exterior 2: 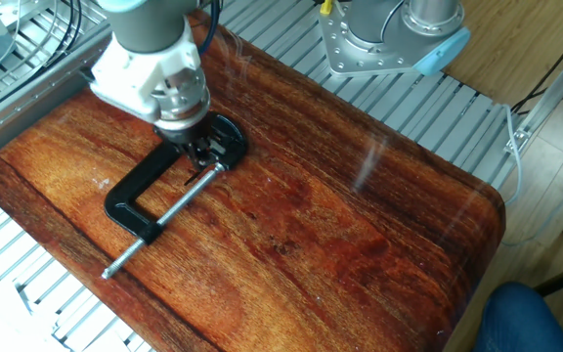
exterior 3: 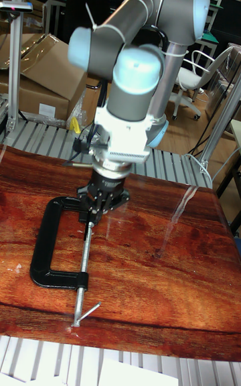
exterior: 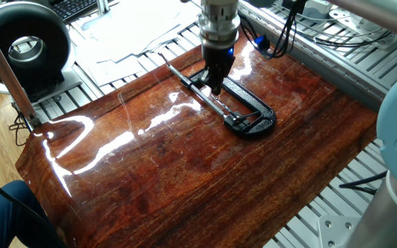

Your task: Turn the hands of a clock

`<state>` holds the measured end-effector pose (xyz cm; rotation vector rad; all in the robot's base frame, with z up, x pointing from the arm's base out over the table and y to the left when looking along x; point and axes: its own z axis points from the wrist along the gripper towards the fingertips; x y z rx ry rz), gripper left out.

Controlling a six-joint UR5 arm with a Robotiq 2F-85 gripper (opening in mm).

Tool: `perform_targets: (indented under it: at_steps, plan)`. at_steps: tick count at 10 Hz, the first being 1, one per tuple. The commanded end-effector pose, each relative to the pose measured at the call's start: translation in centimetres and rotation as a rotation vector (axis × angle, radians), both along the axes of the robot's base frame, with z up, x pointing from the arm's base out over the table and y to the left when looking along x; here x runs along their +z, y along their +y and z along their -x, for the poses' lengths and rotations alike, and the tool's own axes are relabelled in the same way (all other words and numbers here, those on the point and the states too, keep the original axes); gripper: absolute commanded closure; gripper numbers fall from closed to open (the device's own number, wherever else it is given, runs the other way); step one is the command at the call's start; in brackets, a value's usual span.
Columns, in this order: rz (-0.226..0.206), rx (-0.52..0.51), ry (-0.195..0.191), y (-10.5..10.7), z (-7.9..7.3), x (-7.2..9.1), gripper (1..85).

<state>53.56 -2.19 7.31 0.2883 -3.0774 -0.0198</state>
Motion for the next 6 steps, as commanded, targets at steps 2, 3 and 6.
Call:
perform_targets:
  at_steps: [2,3,6]
  plan:
    - [-0.03,0.02,-0.029,0.5,-0.7,-2.2,84.7]
    - [-0.033,0.026,-0.033,0.6,-0.8,-2.6,84.7]
    - [-0.049,0.031,-0.038,1.0,-1.0,-3.0,84.7]
